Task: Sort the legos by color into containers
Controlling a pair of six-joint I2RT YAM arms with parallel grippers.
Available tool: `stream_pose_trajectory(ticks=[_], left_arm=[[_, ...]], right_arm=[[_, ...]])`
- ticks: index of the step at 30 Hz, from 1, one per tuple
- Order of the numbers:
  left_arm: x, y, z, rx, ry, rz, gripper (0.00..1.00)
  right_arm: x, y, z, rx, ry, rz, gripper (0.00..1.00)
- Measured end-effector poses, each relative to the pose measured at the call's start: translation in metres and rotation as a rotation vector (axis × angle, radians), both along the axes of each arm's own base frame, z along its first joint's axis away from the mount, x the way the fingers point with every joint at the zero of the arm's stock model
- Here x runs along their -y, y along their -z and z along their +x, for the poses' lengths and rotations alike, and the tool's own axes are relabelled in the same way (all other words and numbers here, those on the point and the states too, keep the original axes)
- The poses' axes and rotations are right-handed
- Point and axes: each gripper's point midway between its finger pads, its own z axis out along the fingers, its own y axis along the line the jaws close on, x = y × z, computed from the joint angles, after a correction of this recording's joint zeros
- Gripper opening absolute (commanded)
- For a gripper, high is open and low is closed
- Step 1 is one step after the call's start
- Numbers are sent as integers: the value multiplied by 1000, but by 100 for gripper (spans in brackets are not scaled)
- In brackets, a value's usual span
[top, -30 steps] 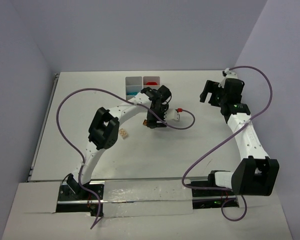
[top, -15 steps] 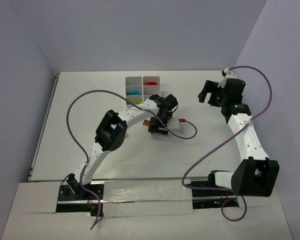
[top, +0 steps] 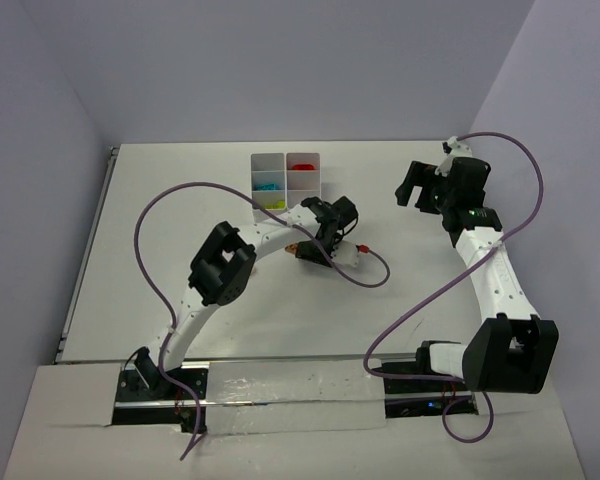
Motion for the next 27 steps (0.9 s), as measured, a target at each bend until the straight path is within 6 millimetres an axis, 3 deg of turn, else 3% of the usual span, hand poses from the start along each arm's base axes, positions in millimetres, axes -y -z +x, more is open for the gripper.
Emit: stream_pose_trajectory(ticks=[1,3,7,12,16,19,23,27], left_arm=[[-1,0,-1,5,1,0,43],[-2,-1,-2,13,7,-4,25],[1,-3,-7,13,7,-32,2],[15,-23,-14,8,-30,-144,0],[33,-77,-17,23,-113,-380,0],[32,-135,-6,65,-235,-647,0],[11,-201,33,180,-404,-967,0],[-4,-227,75,226,-553,-1178,0]], right_arm=[[0,0,0,-1,-1,1,100],[-1,1,-1,-2,-4,4,100],[-2,1,-1,-4,-8,9,100],[-2,2,-1,-6,-9,10,100],[-3,2,-1,-7,-11,11,100],[-3,2,-1,-7,-11,11,100],[-3,2,-1,-9,-10,11,100],[-3,6,0,-20,-9,13,100]])
